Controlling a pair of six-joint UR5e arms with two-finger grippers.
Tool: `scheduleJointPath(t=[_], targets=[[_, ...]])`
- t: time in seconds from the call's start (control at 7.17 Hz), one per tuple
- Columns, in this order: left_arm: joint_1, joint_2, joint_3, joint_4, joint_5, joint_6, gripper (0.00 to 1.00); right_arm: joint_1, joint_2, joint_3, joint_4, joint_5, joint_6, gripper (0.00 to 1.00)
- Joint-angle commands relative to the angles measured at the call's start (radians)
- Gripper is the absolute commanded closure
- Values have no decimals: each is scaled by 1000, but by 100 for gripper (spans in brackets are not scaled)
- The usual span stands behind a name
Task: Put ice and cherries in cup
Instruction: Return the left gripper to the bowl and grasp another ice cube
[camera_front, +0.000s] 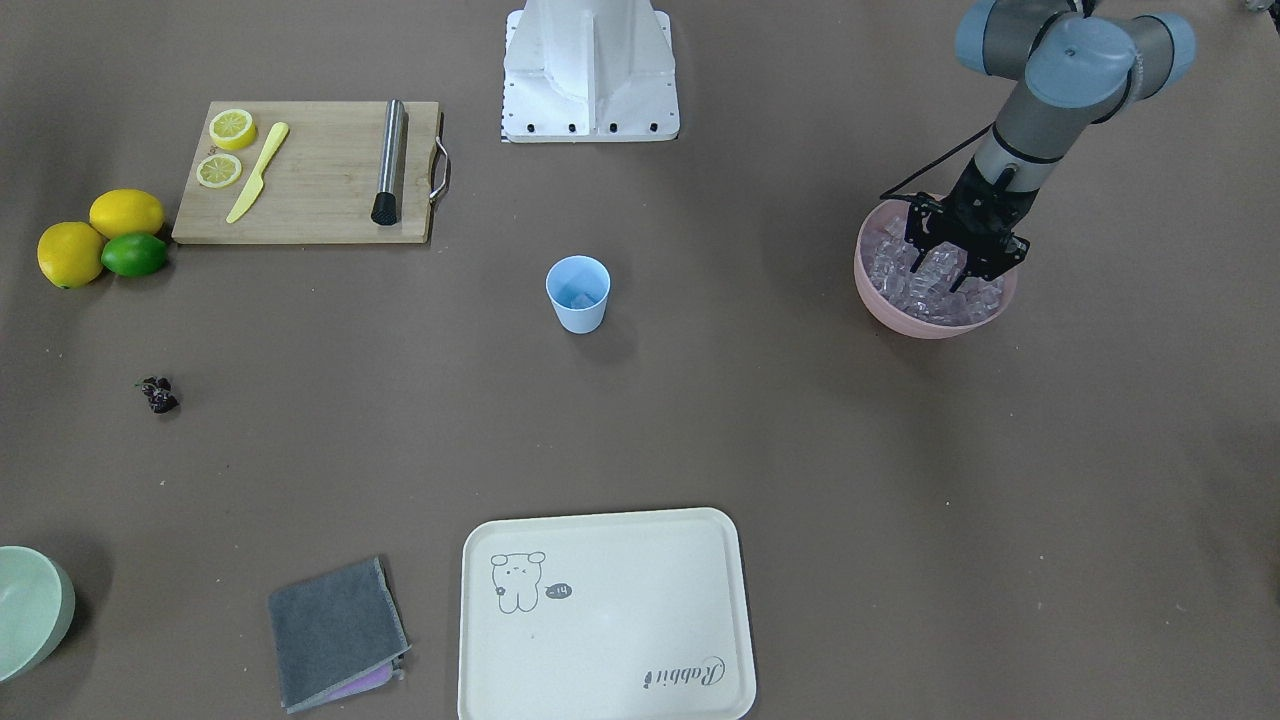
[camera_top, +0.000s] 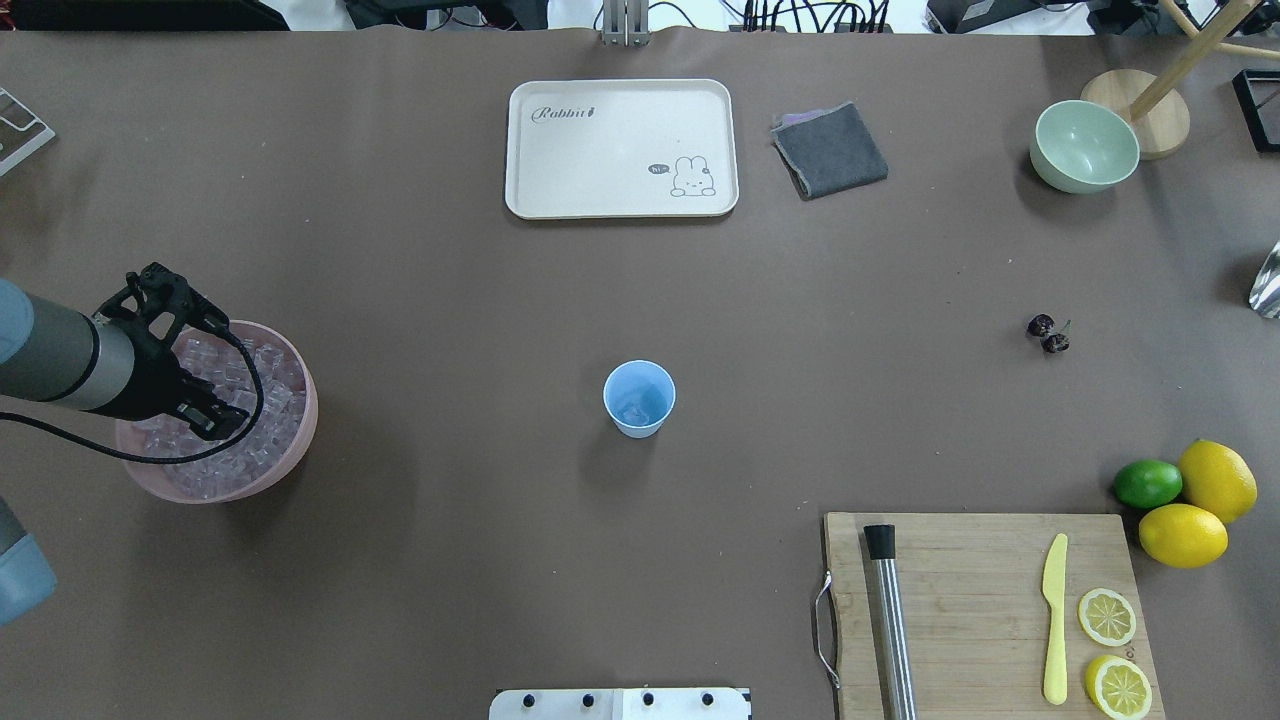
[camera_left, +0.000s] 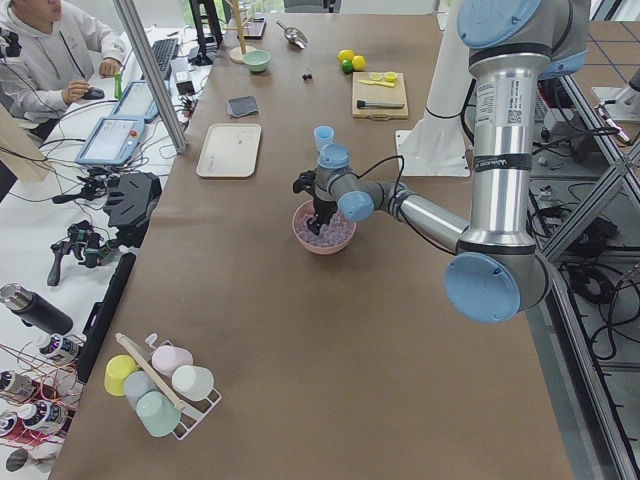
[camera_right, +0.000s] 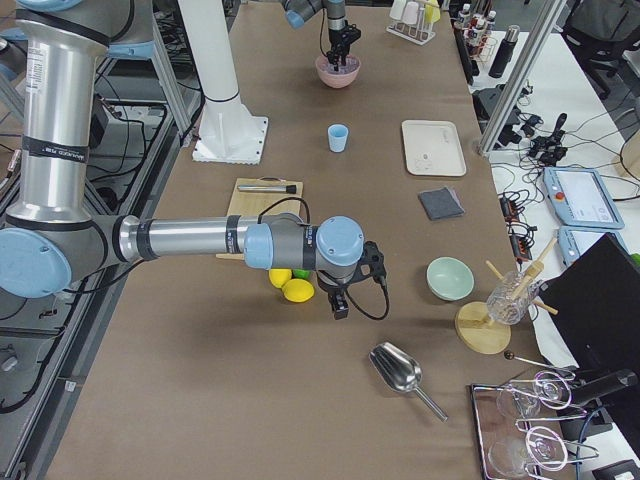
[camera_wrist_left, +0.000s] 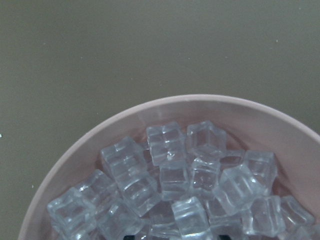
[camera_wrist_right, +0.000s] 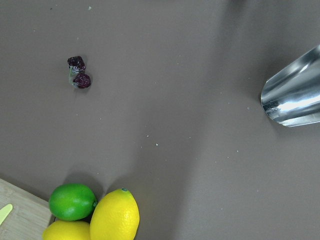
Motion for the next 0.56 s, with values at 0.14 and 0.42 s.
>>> scheduleJointPath(t=[0.14,0.42], targets=[[2,6,-11,2,0,-4,100,0,-3,-3,0,1,1,1],[-22,11,-65,8,-62,-4,100,0,-3,-3,0,1,4,1]])
